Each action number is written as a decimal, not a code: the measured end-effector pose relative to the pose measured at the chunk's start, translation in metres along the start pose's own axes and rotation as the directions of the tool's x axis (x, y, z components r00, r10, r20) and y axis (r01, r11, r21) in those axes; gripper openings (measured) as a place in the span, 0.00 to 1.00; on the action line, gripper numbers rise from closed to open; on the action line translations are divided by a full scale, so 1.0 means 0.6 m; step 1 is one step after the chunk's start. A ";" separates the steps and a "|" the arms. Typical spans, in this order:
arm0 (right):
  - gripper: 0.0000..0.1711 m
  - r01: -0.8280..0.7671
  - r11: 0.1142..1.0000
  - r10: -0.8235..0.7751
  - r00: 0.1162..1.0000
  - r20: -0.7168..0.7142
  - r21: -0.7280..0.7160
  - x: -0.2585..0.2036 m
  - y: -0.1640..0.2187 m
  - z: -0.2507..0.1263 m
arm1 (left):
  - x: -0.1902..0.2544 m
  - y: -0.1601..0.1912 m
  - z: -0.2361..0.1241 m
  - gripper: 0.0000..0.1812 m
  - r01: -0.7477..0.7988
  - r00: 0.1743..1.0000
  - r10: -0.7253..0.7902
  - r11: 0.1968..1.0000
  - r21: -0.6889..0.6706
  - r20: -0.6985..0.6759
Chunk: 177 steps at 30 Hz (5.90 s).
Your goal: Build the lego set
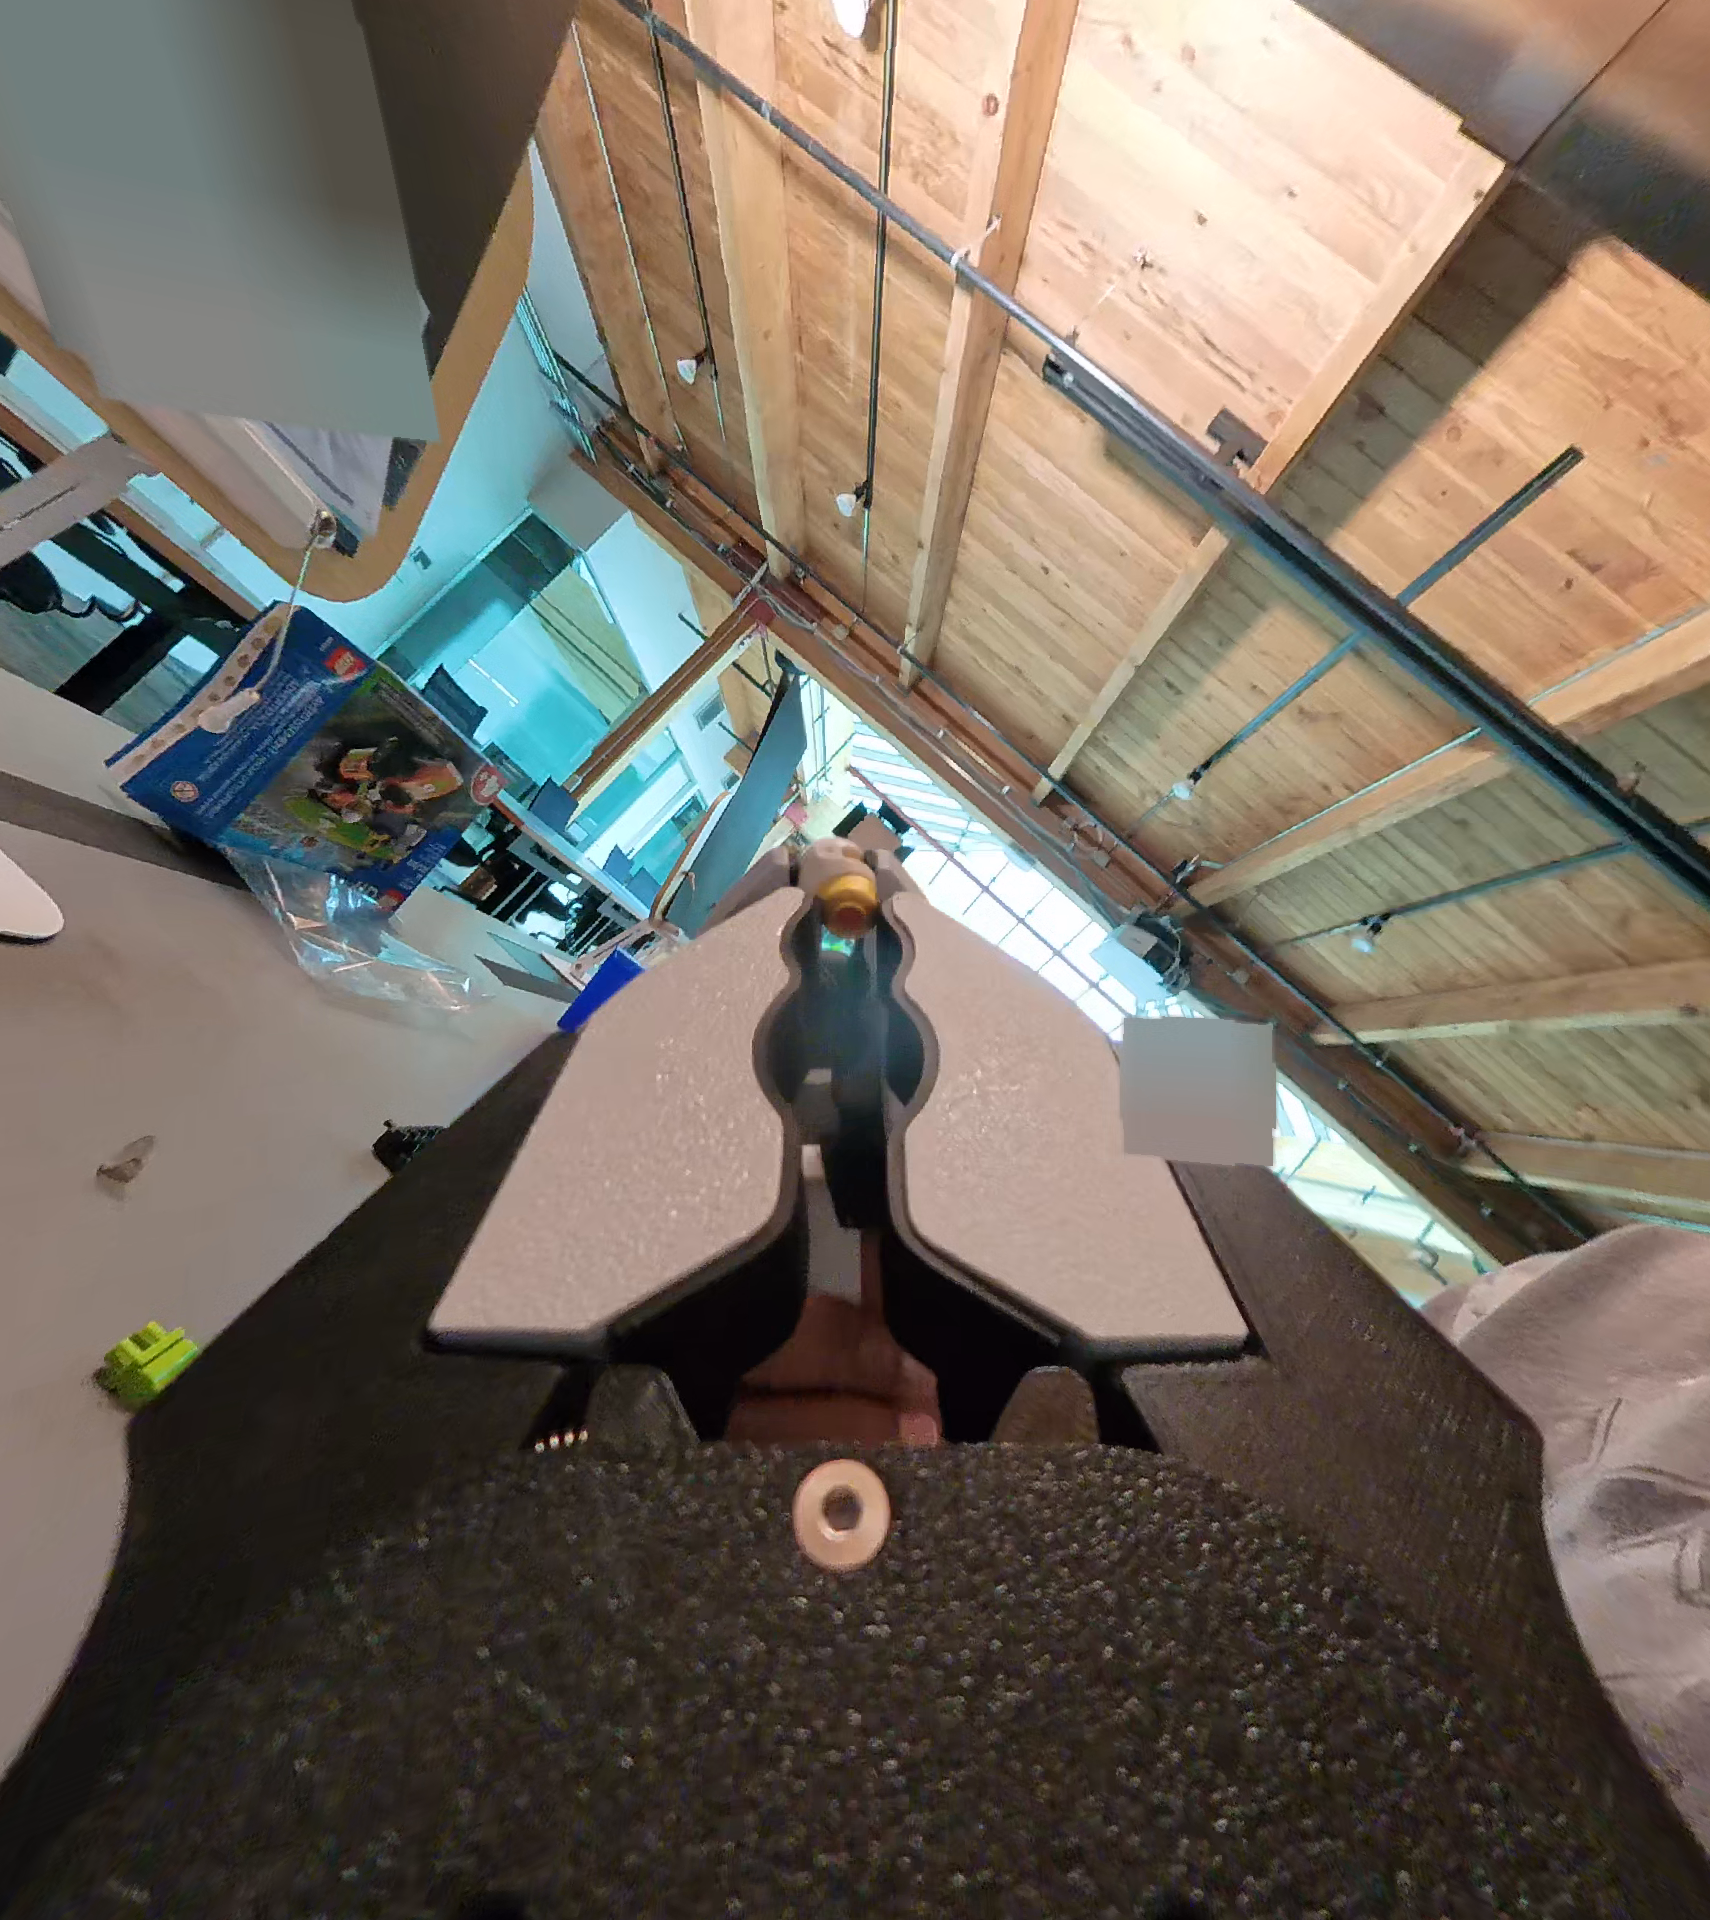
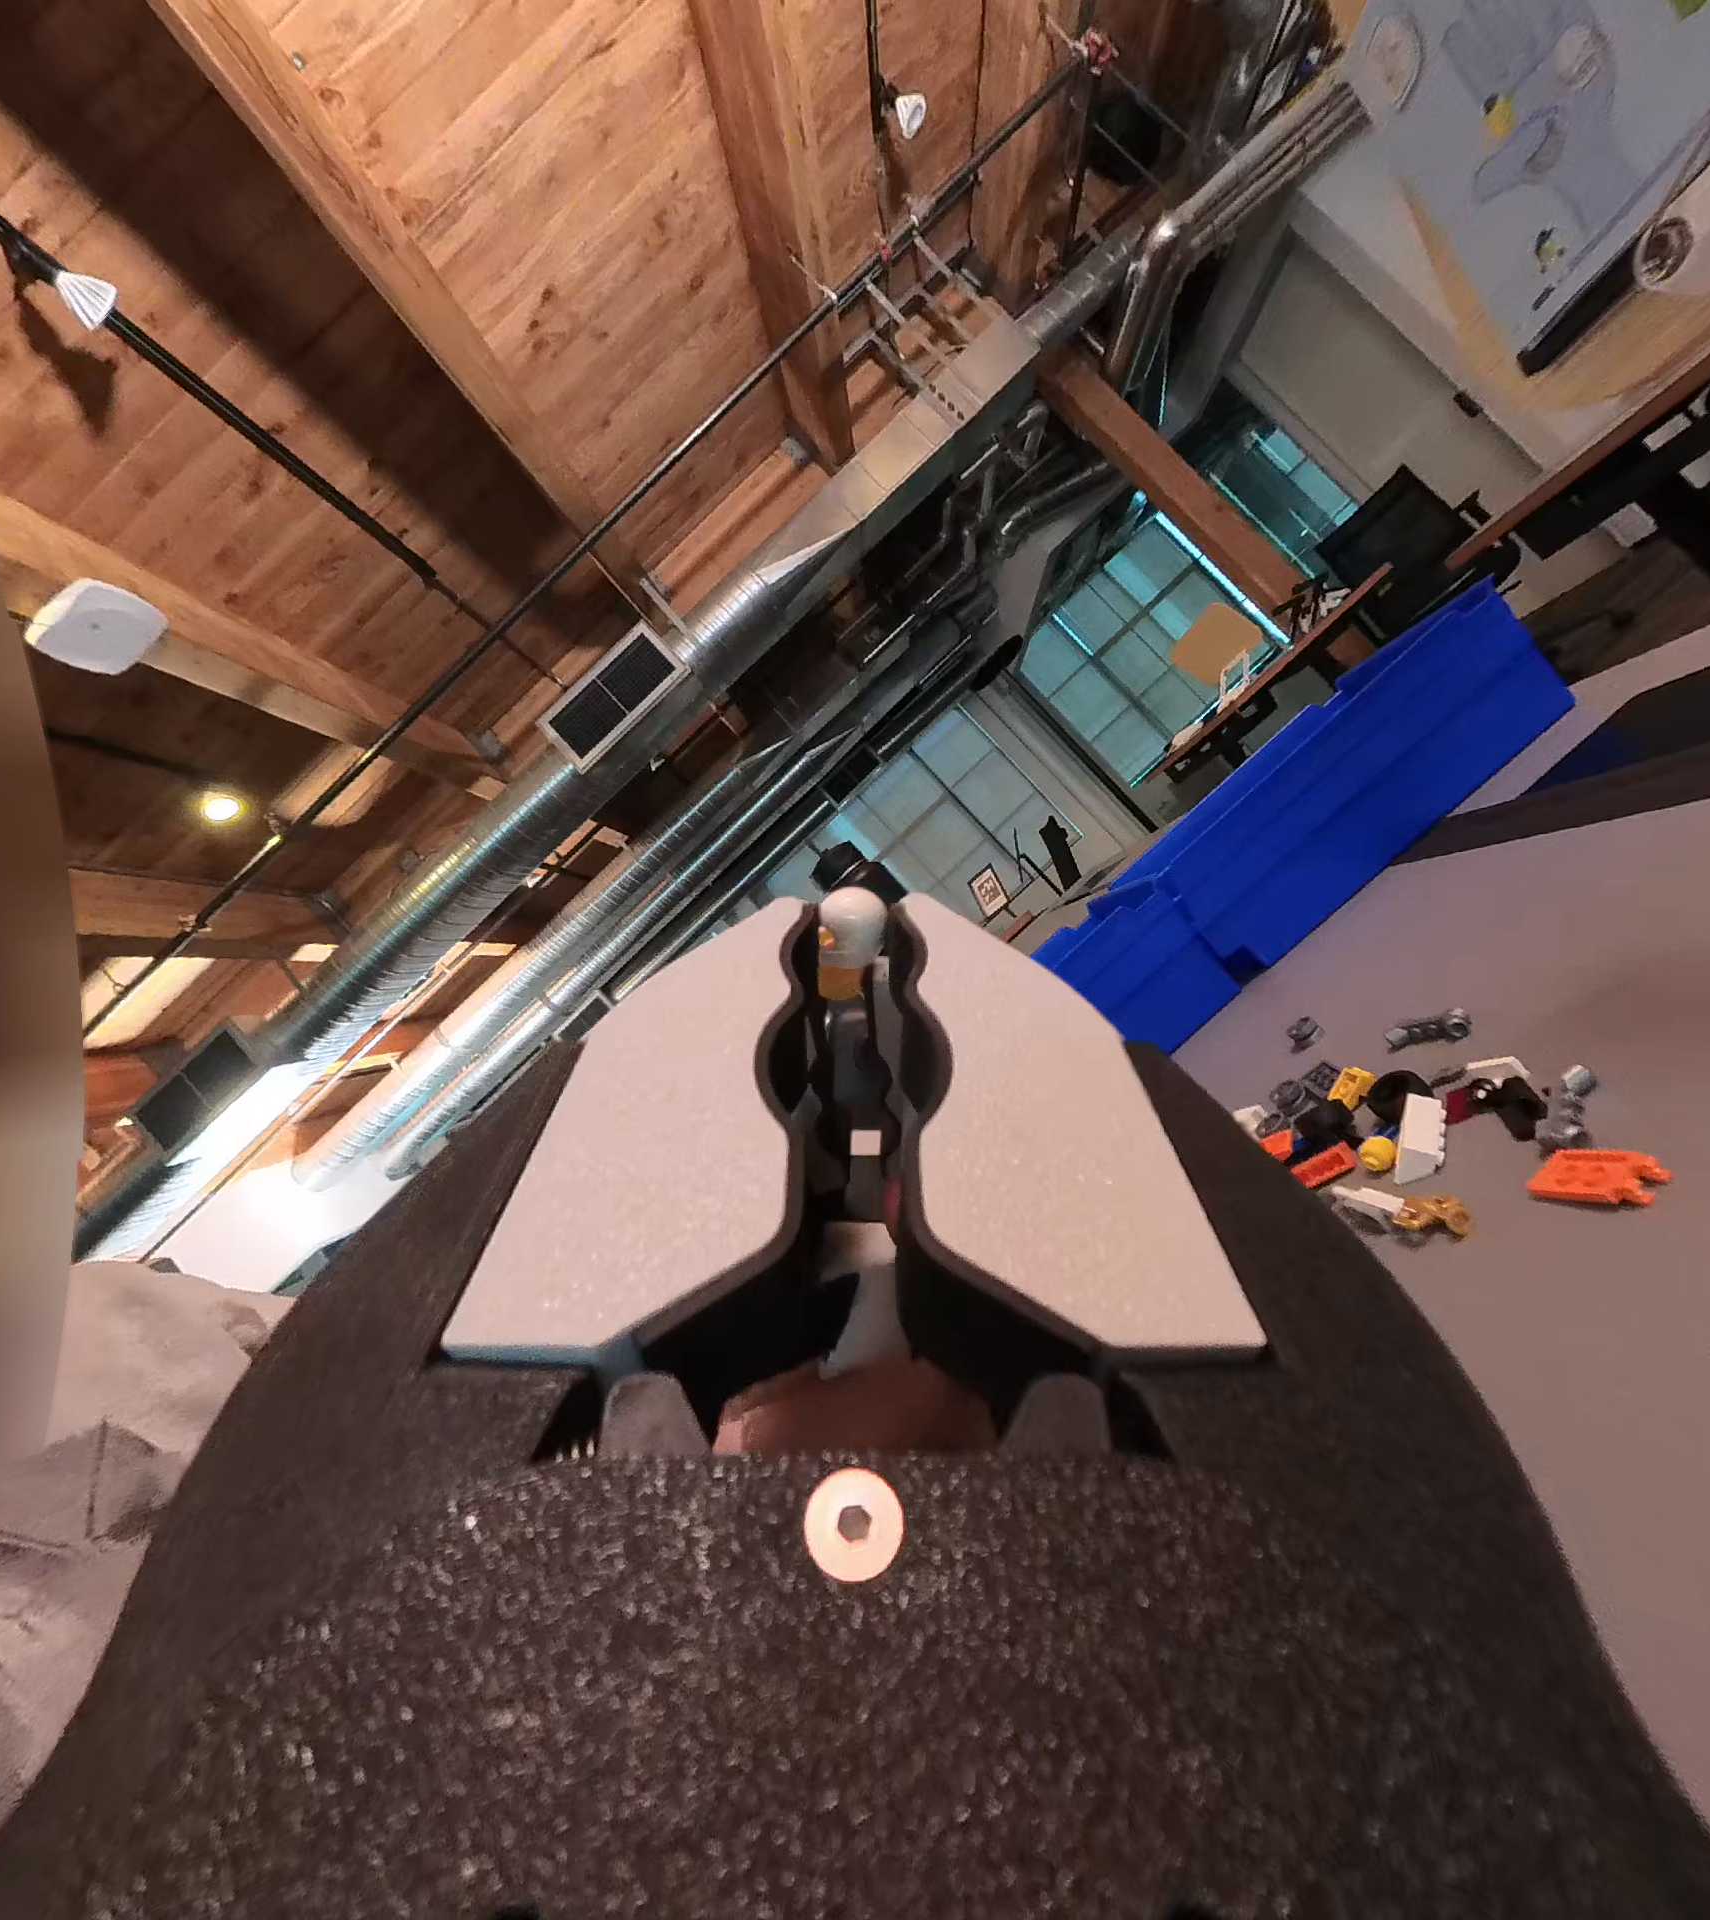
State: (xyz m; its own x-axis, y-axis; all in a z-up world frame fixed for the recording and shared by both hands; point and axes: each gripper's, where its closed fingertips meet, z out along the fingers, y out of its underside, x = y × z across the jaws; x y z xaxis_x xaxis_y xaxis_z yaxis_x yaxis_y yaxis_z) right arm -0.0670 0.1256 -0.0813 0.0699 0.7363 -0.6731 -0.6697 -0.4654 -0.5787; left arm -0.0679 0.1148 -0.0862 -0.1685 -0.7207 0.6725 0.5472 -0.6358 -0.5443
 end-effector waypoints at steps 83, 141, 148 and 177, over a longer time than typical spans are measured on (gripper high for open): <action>0.09 0.675 0.317 -0.948 0.249 -0.199 -0.666 0.109 -0.137 -0.104 | -0.068 -0.043 -0.032 0.05 -0.057 0.981 0.053 0.998 0.021 0.185; 0.19 -0.082 0.575 -0.766 0.294 -0.572 -0.814 0.631 -0.383 -0.220 | -0.087 0.032 -0.017 0.05 -0.070 0.976 0.107 0.979 -0.193 0.188; 0.17 -0.054 0.592 -0.759 0.298 -0.579 -0.804 0.631 -0.393 -0.225 | -0.089 0.037 -0.016 0.05 -0.068 0.976 0.107 0.977 -0.203 0.188; 0.10 -0.099 0.533 -0.780 0.327 -0.533 -0.841 0.659 -0.388 -0.191 | -0.093 0.049 -0.015 0.05 -0.034 0.980 0.077 0.972 -0.231 0.181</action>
State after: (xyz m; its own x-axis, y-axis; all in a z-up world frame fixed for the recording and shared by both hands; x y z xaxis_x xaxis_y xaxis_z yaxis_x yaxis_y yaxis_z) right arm 0.2012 0.4688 -0.2659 0.9397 0.3418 -0.0137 0.2577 -0.7337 -0.6287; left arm -0.0497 0.1335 -0.1441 0.0252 -0.7055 0.7083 0.3483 -0.6579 -0.6677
